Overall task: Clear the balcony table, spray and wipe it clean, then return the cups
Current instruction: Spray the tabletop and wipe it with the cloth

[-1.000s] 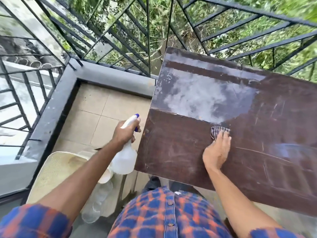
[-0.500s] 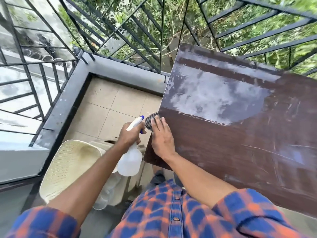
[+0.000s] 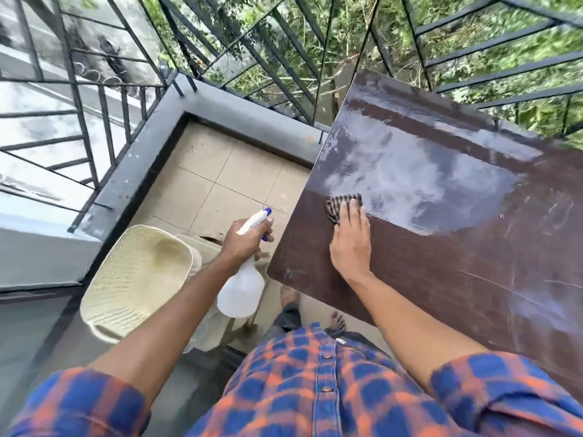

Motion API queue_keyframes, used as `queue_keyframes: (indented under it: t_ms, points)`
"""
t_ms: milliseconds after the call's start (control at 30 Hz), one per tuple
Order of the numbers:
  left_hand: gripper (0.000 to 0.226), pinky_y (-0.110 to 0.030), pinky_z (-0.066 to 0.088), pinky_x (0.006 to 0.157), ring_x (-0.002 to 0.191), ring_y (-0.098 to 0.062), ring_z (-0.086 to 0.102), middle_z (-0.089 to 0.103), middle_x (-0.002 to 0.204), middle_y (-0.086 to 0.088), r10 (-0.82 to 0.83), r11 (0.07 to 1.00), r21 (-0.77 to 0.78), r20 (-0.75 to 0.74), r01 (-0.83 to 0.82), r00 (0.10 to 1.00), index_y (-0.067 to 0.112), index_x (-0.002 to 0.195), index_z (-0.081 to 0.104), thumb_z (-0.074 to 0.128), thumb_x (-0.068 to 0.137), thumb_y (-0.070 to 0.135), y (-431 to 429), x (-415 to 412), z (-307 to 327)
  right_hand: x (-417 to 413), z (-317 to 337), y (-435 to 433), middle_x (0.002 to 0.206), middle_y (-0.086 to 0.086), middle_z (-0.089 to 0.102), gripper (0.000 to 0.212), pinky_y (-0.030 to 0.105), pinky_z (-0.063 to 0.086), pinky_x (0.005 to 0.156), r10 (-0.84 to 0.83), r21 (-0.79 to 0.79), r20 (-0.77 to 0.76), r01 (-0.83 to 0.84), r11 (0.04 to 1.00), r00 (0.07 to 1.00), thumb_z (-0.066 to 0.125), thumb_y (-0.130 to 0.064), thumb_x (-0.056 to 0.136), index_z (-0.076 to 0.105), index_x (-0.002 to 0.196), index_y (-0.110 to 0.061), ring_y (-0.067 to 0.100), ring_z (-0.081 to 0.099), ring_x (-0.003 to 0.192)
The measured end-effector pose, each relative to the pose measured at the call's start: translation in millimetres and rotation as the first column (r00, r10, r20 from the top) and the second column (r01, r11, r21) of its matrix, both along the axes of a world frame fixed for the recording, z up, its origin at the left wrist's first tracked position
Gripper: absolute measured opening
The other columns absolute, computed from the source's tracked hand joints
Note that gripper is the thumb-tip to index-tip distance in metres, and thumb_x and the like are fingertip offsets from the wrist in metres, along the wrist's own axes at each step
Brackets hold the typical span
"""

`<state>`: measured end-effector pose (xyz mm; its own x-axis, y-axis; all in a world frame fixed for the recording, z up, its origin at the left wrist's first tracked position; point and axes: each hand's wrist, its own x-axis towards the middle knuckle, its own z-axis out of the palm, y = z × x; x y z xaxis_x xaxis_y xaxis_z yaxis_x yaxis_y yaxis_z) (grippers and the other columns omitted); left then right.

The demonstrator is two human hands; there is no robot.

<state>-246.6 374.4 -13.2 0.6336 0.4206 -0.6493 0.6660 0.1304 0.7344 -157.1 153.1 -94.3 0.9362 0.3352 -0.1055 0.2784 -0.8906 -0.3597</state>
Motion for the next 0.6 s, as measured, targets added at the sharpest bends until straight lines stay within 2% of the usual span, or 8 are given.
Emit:
queue_keyframes:
  t_ms: [100, 233, 300, 400, 467, 600]
  points:
    - [0.026, -0.024, 0.039, 0.040, 0.038, -0.015, 0.045, 0.069, 0.077, -0.011, 0.049, 0.999, 0.008, 0.001, -0.049, 0.999, 0.002, 0.086, 0.069, 0.064, 0.099, 0.024, -7, -10, 3, -15, 4, 44, 0.167, 0.010, 0.018, 0.061, 0.046, 0.015, 0.125, 0.079, 0.046, -0.059, -0.076, 0.996, 0.995, 0.042, -0.016, 0.101, 0.022, 0.158, -0.010, 0.033, 0.013, 0.154]
    - [0.021, -0.024, 0.041, 0.044, 0.044, -0.016, 0.050, 0.070, 0.071, -0.007, 0.092, 0.994, 0.049, 0.010, -0.092, 0.996, 0.006, 0.084, 0.072, 0.064, 0.097, 0.020, -16, -26, 3, -67, -4, 65, 0.166, 0.007, 0.021, 0.069, 0.048, 0.020, 0.124, 0.428, 0.097, -0.080, -0.420, 0.902, 0.900, 0.052, -0.019, 0.095, 0.024, 0.158, -0.012, 0.032, 0.014, 0.154]
    - [0.025, -0.023, 0.041, 0.046, 0.044, -0.016, 0.053, 0.071, 0.072, -0.009, 0.112, 0.991, 0.068, 0.020, -0.113, 0.994, 0.005, 0.081, 0.072, 0.065, 0.097, 0.023, -23, -34, 3, -88, -11, 51, 0.165, 0.007, 0.025, 0.073, 0.048, 0.024, 0.122, 0.526, 0.104, -0.073, -0.518, 0.849, 0.847, 0.054, -0.018, 0.090, 0.027, 0.157, -0.014, 0.032, 0.017, 0.153]
    - [0.029, -0.020, 0.039, 0.039, 0.035, -0.015, 0.047, 0.070, 0.076, -0.012, 0.171, 0.984, 0.042, 0.035, -0.172, 0.985, 0.005, 0.083, 0.069, 0.065, 0.100, 0.029, -29, -43, 3, -93, -13, 17, 0.164, 0.006, 0.029, 0.075, 0.045, 0.025, 0.121, 0.571, 0.111, -0.050, -0.564, 0.819, 0.819, 0.058, -0.019, 0.085, 0.033, 0.155, -0.015, 0.031, 0.022, 0.152]
    - [0.030, -0.023, 0.038, 0.037, 0.035, -0.015, 0.046, 0.070, 0.080, -0.014, 0.191, 0.980, 0.055, 0.038, -0.193, 0.981, 0.008, 0.082, 0.068, 0.065, 0.100, 0.032, -30, -49, 2, -85, -14, -6, 0.162, 0.008, 0.033, 0.072, 0.045, 0.027, 0.120, 0.553, 0.083, 0.003, -0.552, 0.830, 0.833, 0.061, -0.019, 0.085, 0.037, 0.153, -0.014, 0.032, 0.026, 0.150]
    - [0.031, -0.029, 0.040, 0.042, 0.040, -0.021, 0.048, 0.070, 0.078, -0.012, 0.215, 0.971, 0.087, 0.080, -0.222, 0.973, 0.012, 0.077, 0.068, 0.065, 0.096, 0.037, -34, -63, 5, -65, -12, -25, 0.157, 0.013, 0.040, 0.053, 0.049, 0.032, 0.118, 0.474, 0.079, 0.071, -0.479, 0.874, 0.877, 0.049, -0.015, 0.097, 0.043, 0.150, -0.009, 0.035, 0.031, 0.148]
